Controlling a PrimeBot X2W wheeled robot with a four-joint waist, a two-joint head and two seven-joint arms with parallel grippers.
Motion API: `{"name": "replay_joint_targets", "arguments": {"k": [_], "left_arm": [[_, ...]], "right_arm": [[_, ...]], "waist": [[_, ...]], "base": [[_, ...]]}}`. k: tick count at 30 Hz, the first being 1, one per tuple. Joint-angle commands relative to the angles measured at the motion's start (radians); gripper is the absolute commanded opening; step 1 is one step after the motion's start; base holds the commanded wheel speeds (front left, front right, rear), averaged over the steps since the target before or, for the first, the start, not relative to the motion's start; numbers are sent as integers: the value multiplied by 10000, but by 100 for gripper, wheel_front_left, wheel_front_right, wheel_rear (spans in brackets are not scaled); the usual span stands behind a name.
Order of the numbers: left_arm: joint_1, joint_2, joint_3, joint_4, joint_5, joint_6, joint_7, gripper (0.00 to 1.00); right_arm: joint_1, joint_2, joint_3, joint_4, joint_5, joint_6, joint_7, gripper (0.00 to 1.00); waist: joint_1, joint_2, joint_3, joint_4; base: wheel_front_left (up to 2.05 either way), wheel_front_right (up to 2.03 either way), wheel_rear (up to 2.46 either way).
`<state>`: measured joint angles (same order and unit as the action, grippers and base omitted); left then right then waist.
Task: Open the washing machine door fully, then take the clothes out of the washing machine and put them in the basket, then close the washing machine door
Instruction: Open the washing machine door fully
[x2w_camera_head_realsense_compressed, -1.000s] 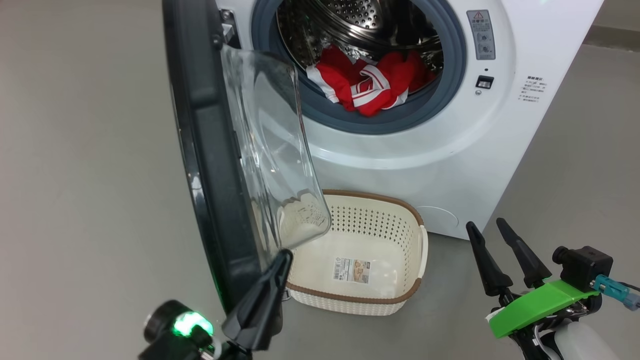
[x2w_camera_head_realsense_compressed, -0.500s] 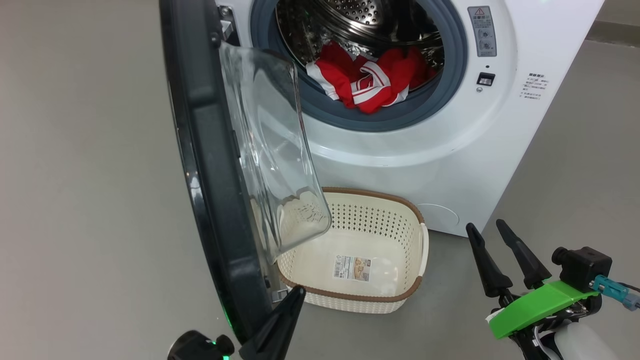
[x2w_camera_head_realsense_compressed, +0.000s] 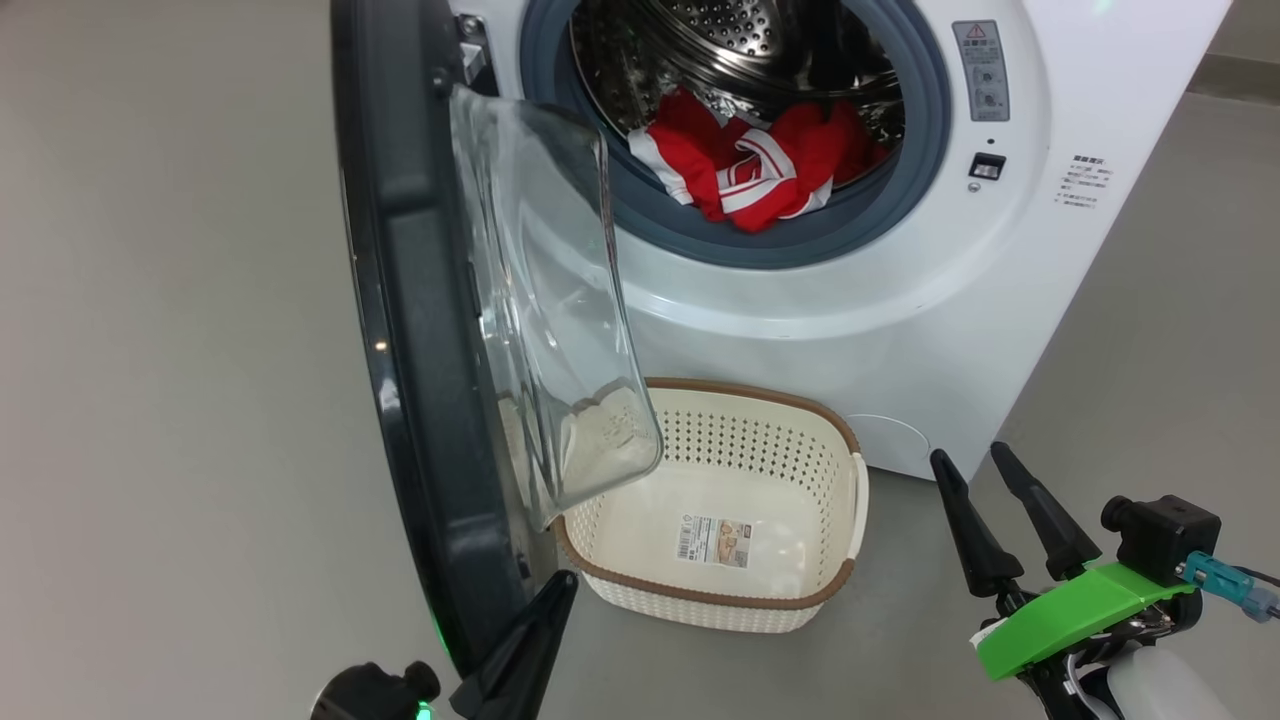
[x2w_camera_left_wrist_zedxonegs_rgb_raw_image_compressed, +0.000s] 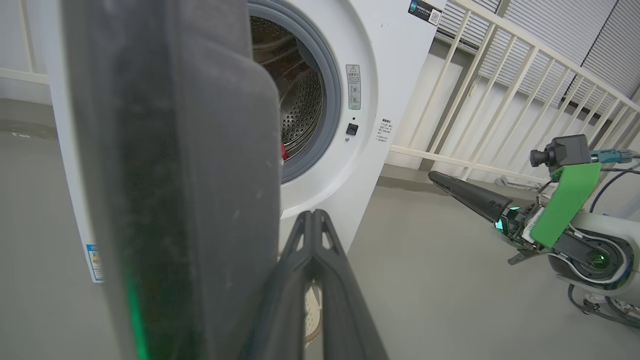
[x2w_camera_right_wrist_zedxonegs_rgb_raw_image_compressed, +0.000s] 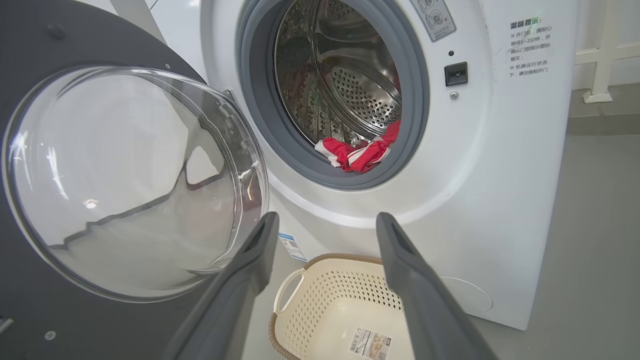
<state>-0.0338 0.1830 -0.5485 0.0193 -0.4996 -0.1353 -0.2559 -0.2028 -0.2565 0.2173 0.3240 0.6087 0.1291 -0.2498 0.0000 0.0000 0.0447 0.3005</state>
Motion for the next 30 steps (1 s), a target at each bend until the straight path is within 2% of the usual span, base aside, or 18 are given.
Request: {"name": "replay_joint_targets", "arguments": {"k": [1, 21, 30], "left_arm": [[-429, 135, 654, -98, -97, 46, -59, 0], [-157, 369, 1746, 325, -69, 79, -59, 0], [-293, 645, 2442, 543, -211, 569, 21, 0]], "right_arm": [[-164, -62, 234, -197, -10, 16, -120, 100], [-70, 49, 219, -181, -16, 16, -120, 100], [-84, 127, 167, -210, -44, 16, -120, 100]], "waist": [[0, 0, -31, 75], [0, 0, -83, 812], [0, 0, 2, 1053]], "base": [[0, 0, 0], [0, 0, 0], [0, 0, 0]]}}
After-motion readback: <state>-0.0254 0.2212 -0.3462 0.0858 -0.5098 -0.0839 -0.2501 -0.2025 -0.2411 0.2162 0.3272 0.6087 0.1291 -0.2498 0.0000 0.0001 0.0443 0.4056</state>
